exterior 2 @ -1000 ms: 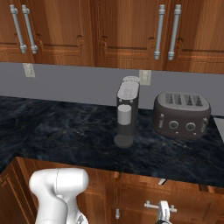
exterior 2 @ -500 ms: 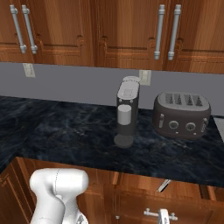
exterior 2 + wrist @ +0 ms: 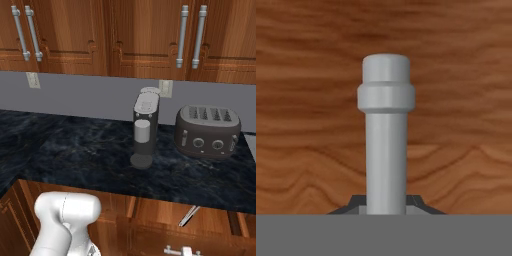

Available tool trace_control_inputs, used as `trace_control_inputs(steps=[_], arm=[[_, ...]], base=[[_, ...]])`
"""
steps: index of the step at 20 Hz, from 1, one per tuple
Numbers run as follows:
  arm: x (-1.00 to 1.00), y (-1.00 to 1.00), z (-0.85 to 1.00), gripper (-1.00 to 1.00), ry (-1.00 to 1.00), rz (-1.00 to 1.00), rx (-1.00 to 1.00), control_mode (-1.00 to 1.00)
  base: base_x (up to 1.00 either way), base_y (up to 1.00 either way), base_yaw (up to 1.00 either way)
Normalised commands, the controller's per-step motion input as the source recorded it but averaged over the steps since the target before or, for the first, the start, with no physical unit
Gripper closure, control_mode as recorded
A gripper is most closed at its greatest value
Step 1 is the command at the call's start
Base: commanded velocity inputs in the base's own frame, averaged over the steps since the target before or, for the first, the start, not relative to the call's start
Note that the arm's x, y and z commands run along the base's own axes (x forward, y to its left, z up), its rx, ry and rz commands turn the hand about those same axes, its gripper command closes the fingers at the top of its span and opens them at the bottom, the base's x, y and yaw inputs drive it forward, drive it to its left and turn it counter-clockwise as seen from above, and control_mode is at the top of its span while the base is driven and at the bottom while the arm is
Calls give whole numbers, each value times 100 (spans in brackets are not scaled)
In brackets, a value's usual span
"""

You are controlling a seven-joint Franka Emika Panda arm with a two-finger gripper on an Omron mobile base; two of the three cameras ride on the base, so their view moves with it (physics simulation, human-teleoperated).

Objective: Take the tongs from the drawer on the right and place them on the dining counter next to the tray containing the kebab skewer.

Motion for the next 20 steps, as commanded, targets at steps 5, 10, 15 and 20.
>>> trace_control_inputs(steps=[5, 10, 15, 20], arm=[[-11, 0, 0, 100, 0, -2, 0, -100], [0, 0, 0, -100, 0, 0, 0, -100], [0, 0, 0, -100, 0, 0, 0, -100], [-13, 0, 0, -100, -4, 0, 0, -100]], base=[[0, 0, 0], [0, 0, 0], [0, 0, 0], [0, 0, 0]])
